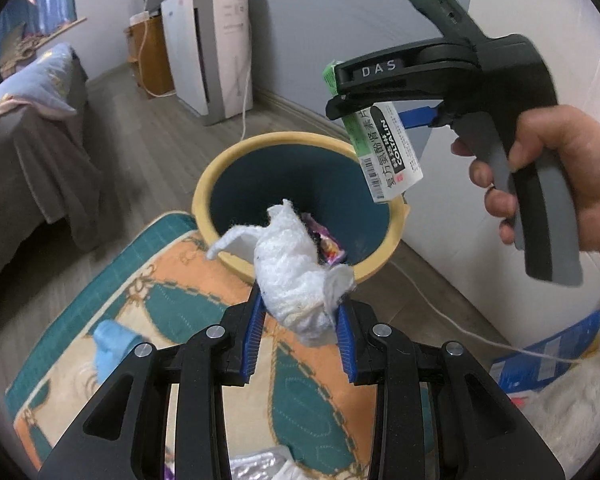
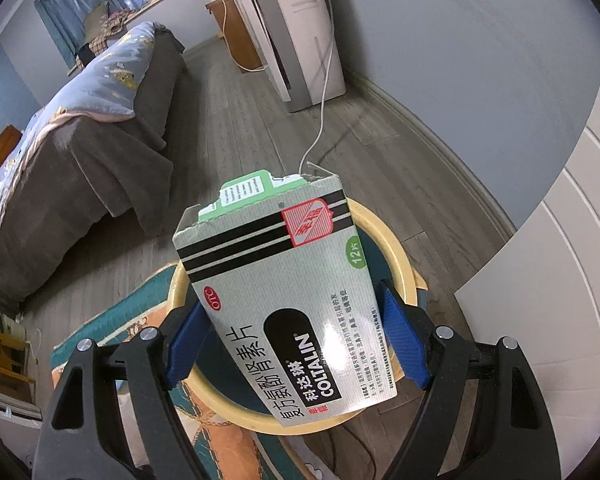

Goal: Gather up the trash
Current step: 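Carry the medicine box and tissue over the bin and release both, then move both open grippers back over the mat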

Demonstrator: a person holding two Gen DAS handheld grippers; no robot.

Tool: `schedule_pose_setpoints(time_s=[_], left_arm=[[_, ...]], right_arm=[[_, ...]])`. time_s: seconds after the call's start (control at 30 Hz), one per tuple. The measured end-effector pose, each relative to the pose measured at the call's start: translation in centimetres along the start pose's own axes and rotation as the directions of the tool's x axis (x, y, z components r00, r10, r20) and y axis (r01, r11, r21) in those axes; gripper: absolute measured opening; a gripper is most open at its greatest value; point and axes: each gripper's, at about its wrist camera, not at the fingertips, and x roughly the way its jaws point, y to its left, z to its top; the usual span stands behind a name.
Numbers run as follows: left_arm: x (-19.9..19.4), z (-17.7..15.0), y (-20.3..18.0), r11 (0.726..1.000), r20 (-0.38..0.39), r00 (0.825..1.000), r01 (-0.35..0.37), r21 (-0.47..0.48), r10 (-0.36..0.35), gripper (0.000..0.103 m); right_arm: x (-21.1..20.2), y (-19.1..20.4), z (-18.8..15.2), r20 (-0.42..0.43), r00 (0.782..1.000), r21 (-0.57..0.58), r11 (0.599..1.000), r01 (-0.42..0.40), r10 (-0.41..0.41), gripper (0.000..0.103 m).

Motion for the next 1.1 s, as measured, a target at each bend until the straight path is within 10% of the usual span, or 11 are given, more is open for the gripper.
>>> schedule_pose_setpoints(time_s=[0.47, 1.1], left_arm=[[6.3, 4.6, 1.1, 0.998, -0.031, 0.998, -0.048, 0.033, 0.049, 0.036], [4.8, 3.2, 4.7, 0.988, 0.057, 0.988, -0.137, -0.075, 0.142, 0.095]], right_arm=[[1.5, -2.5, -0.1, -0.018, 0.999, 0.093, 0.995, -0.045, 0.047, 0.079], [0.0, -1.2, 1.1, 0.085, 0.988, 0.108, 0.985, -0.136, 0.127, 0.097]])
